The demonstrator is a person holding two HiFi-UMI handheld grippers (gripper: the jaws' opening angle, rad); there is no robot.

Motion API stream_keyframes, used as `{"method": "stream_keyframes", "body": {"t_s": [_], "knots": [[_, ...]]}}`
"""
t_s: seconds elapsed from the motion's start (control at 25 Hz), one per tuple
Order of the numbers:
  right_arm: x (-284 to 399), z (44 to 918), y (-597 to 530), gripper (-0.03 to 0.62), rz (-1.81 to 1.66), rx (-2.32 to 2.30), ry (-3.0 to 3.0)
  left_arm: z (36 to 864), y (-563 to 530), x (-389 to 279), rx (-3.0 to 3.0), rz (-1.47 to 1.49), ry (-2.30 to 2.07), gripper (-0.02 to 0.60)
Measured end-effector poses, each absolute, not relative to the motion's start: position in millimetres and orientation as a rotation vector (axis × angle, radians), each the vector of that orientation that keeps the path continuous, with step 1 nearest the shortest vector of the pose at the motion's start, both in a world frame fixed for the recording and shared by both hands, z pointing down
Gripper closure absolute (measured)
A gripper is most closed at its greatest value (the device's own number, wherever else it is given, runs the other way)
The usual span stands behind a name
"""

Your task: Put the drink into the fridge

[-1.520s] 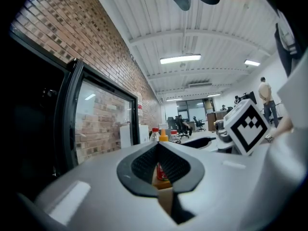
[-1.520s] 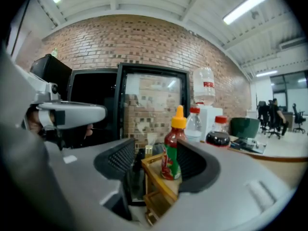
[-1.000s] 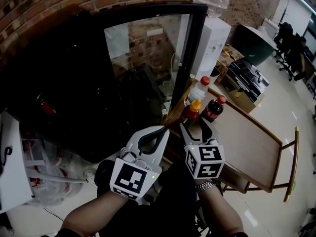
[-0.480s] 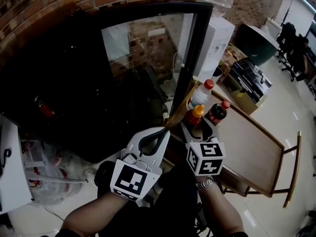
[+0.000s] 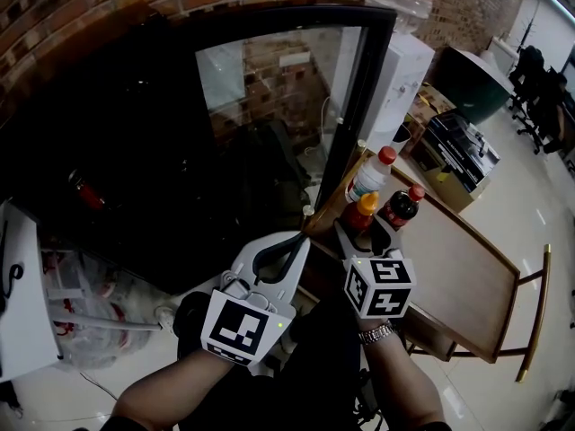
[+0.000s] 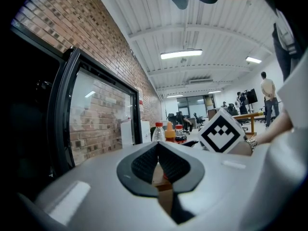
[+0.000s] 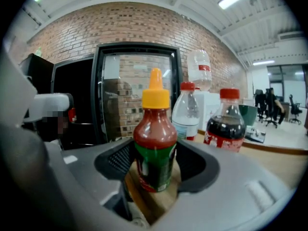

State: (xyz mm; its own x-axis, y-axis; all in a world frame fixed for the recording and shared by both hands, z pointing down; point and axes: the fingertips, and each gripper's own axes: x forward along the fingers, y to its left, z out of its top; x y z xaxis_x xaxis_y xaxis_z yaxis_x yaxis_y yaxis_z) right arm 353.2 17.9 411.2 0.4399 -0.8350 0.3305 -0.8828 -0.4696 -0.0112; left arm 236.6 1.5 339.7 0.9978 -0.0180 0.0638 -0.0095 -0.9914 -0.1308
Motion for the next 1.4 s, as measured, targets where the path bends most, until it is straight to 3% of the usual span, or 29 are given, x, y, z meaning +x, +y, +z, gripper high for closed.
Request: {"method": "stream_keyframes", "body": {"t_s": [0.6,1.4], "knots": [[285.6,355.9,7.0,0.327,0.258,2.447,-1.714,318.9,-8.8,193.7,-2.978,-0.043,0.161,0.578],[119.3,328.1,-106.3,0.327,0.130,2.058,-2.156,307.3,-105.6,56.9,-2.917,-0.050,0.612,0.578]]}}
